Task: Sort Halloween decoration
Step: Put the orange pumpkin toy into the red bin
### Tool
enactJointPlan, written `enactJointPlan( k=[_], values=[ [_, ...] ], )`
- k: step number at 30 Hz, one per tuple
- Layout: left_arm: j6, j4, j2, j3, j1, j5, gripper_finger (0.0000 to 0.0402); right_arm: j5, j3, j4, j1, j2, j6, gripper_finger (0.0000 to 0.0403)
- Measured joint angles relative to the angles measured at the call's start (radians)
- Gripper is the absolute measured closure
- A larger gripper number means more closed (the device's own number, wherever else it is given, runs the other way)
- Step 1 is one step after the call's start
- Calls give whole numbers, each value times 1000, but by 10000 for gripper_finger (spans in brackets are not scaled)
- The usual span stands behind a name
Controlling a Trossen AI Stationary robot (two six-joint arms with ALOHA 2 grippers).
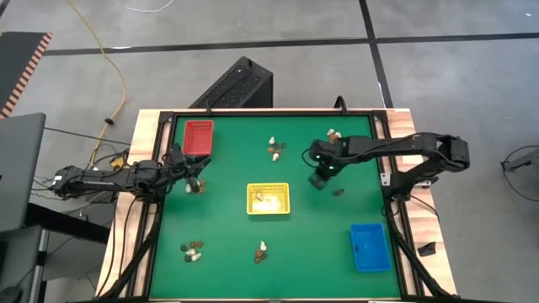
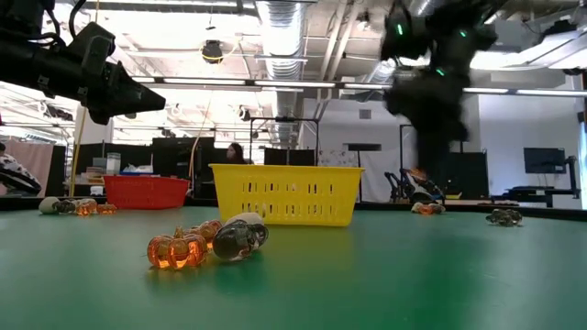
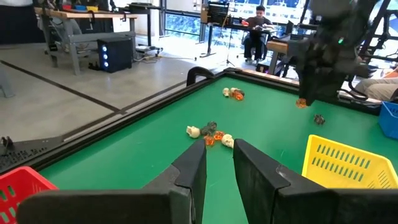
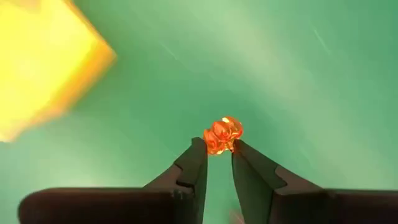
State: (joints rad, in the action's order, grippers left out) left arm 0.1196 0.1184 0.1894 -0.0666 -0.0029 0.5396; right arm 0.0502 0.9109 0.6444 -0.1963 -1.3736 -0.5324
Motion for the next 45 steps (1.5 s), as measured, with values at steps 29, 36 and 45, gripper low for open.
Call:
enactJointPlan(
  k=[29,36,45],
  values=[
    [-105,1,0,-1,0,4,332,106,1411,-664,-77,-1238,285,312],
    [-125,4,-1,-1,0,27,332,110,1388,-728,-101,-1266,270,289],
    [-150,7,-1,-1,0,37,332,110,1388,-741,-101,-1266,278,191]
  ],
)
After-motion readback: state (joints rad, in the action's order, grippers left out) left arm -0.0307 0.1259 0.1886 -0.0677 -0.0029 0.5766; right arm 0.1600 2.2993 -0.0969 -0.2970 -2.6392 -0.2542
